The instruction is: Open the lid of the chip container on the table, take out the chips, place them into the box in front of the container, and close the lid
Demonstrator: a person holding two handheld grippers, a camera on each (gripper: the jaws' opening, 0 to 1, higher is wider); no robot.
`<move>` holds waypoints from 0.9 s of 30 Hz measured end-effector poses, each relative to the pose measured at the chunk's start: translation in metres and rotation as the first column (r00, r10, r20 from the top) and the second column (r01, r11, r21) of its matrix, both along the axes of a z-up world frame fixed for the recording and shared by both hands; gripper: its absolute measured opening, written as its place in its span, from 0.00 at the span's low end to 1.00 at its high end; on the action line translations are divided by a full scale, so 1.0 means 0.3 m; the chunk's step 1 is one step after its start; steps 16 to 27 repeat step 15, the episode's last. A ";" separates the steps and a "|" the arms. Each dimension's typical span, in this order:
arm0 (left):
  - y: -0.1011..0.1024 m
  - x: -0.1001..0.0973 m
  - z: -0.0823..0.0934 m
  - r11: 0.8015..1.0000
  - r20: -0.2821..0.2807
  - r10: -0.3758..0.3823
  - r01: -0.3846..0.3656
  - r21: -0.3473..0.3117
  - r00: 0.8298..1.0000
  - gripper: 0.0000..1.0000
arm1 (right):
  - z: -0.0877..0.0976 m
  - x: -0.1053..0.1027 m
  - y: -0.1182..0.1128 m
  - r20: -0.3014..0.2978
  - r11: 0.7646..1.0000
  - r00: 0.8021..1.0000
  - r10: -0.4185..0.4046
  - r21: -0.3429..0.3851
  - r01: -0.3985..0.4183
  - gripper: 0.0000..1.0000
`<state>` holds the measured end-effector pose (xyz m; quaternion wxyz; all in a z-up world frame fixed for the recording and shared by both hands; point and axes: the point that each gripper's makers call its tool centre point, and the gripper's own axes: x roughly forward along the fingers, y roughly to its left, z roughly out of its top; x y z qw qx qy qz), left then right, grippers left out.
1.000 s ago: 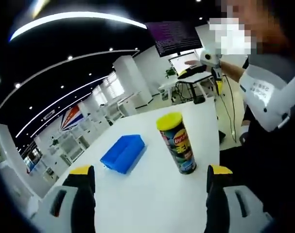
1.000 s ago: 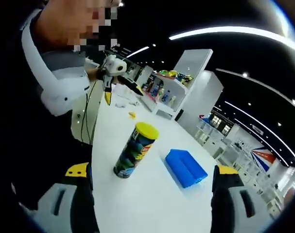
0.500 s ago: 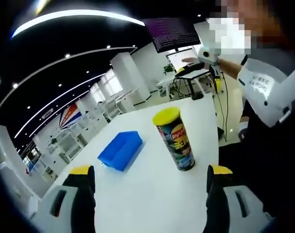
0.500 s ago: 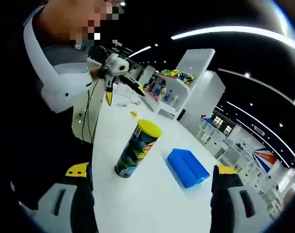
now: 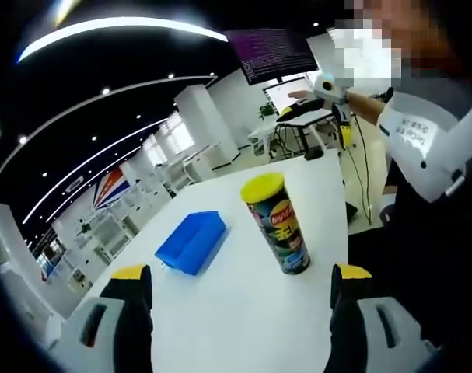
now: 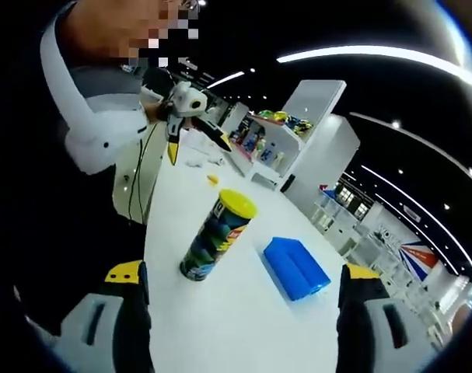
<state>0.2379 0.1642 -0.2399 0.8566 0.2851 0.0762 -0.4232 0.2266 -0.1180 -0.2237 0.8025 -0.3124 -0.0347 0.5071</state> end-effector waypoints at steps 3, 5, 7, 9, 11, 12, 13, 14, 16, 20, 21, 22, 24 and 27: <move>0.002 0.000 -0.006 1.000 -0.004 0.003 -0.003 0.002 1.000 0.95 | -0.005 -0.005 0.010 0.005 1.000 1.000 0.007 -0.005 -0.007 0.96; 0.002 -0.002 -0.013 1.000 -0.004 0.001 -0.001 0.012 1.000 0.95 | -0.009 -0.003 0.013 0.005 1.000 1.000 0.005 -0.011 -0.005 0.96; 0.003 -0.003 -0.017 1.000 -0.002 0.000 0.000 0.022 1.000 0.95 | -0.009 -0.003 0.017 0.009 1.000 1.000 0.006 -0.011 -0.006 0.96; 0.005 -0.004 -0.019 1.000 -0.002 0.000 0.000 0.026 1.000 0.95 | -0.012 -0.004 0.021 0.011 1.000 1.000 0.005 -0.017 -0.005 0.96; 0.005 -0.005 -0.022 1.000 -0.006 -0.001 0.001 0.026 1.000 0.95 | -0.012 -0.005 0.028 0.016 1.000 1.000 0.007 -0.017 -0.006 0.96; 0.006 -0.005 -0.023 1.000 -0.007 -0.001 0.001 0.026 1.000 0.95 | -0.012 -0.005 0.029 0.017 1.000 1.000 0.007 -0.017 -0.007 0.96; 0.007 -0.005 -0.023 1.000 -0.005 0.000 0.000 0.027 1.000 0.95 | -0.012 -0.006 0.031 0.015 1.000 1.000 0.007 -0.015 -0.007 0.96; 0.007 -0.005 -0.023 1.000 -0.004 0.000 0.000 0.028 1.000 0.95 | -0.012 -0.006 0.032 0.013 1.000 1.000 0.008 -0.013 -0.008 0.96; 0.008 -0.004 -0.022 1.000 -0.004 0.000 0.000 0.027 1.000 0.95 | -0.013 -0.008 0.035 0.010 1.000 1.000 0.012 -0.010 -0.011 0.96; 0.008 -0.004 -0.022 1.000 -0.004 0.000 0.000 0.027 1.000 0.95 | -0.013 -0.008 0.035 0.010 1.000 1.000 0.012 -0.010 -0.011 0.96; 0.008 -0.004 -0.022 1.000 -0.004 0.000 0.000 0.027 1.000 0.95 | -0.013 -0.008 0.035 0.010 1.000 1.000 0.012 -0.010 -0.011 0.96; 0.008 -0.004 -0.022 1.000 -0.004 0.000 0.000 0.027 1.000 0.95 | -0.013 -0.008 0.035 0.010 1.000 1.000 0.012 -0.010 -0.011 0.96; 0.008 -0.004 -0.022 1.000 -0.004 0.000 0.000 0.027 1.000 0.95 | -0.013 -0.008 0.035 0.010 1.000 1.000 0.012 -0.010 -0.011 0.96; 0.008 -0.004 -0.022 1.000 -0.004 0.000 0.000 0.027 1.000 0.95 | -0.013 -0.008 0.035 0.010 1.000 1.000 0.012 -0.010 -0.011 0.96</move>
